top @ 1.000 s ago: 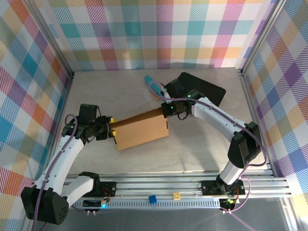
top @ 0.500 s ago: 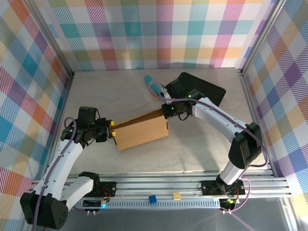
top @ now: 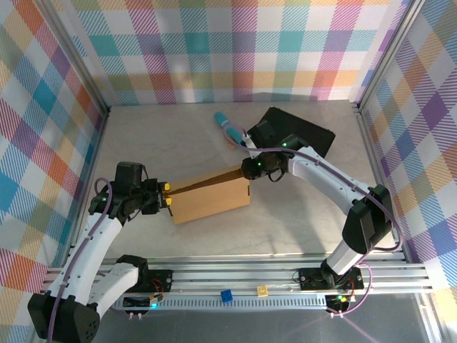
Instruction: Fold the paper box
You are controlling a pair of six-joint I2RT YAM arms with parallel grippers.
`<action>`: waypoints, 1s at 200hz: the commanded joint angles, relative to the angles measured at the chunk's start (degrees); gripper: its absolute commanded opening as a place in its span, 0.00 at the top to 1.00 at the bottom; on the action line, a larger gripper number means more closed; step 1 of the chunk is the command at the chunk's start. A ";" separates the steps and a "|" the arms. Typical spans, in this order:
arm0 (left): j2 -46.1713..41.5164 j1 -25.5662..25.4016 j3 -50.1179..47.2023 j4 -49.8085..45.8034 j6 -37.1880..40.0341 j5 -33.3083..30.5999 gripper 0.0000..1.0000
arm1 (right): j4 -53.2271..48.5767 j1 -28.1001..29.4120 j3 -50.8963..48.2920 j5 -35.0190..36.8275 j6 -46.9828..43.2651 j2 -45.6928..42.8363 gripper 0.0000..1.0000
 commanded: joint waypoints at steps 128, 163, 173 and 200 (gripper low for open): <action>1.03 -1.62 -2.59 -8.85 -0.18 -3.29 0.70 | 0.32 -6.85 -2.04 -17.81 25.11 -9.94 0.40; 0.89 -1.88 -2.66 -8.69 -0.19 -3.47 0.70 | 6.16 -11.79 -6.78 -27.04 40.49 -9.03 0.39; 0.91 -1.89 -2.49 -8.67 -0.16 -3.53 0.71 | 7.90 -11.91 -7.06 -28.11 42.53 -8.33 0.39; 0.89 -1.98 -2.51 -8.53 -0.15 -3.71 0.71 | 9.42 -11.87 -7.13 -29.66 45.48 -5.61 0.38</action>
